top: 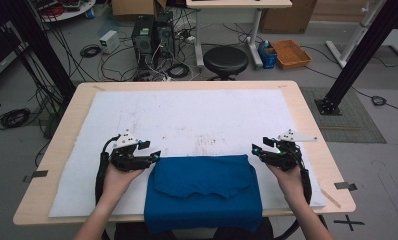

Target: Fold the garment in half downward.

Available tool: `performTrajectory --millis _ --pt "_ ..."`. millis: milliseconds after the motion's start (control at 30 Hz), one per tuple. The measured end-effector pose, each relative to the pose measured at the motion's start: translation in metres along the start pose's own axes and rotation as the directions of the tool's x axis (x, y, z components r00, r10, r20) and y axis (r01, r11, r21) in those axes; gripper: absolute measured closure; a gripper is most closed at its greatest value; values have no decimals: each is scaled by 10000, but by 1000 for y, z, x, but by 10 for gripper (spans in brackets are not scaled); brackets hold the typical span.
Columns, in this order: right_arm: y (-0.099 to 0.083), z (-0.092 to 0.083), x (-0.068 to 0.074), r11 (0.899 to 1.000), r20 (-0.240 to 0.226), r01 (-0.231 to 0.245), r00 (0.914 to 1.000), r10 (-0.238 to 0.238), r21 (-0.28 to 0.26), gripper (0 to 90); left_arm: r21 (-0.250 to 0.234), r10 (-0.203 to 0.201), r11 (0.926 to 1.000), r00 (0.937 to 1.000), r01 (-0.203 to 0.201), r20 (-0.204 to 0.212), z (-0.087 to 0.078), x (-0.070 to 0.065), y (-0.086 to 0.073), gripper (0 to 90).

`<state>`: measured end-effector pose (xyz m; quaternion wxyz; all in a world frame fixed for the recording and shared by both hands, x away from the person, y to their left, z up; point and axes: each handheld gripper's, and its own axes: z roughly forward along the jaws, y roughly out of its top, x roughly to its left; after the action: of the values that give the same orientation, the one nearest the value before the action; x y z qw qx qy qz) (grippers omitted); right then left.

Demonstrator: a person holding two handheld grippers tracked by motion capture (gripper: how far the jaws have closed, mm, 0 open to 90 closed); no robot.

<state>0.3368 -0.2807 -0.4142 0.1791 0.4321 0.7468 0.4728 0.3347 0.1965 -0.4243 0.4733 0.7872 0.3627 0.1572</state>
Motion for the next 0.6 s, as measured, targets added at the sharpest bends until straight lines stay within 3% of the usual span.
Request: performTrajectory --millis 233,400,467,600 --pt "-9 16 11 9965 -399 -85 9991 119 830 461 1025 -413 9940 9985 374 362 12 -1 -11 458" --pt "-11 28 13 9905 -418 -270 9986 329 1348 464 1320 -635 9897 9966 560 531 19 -3 -13 490" --pt "-12 32 13 9875 -379 -330 9985 393 1542 470 1433 -652 9882 9954 545 708 19 -3 -14 552" --pt "-15 37 10 9806 -545 -360 9974 474 1928 591 1561 -526 9870 9952 391 831 21 -6 -15 646"
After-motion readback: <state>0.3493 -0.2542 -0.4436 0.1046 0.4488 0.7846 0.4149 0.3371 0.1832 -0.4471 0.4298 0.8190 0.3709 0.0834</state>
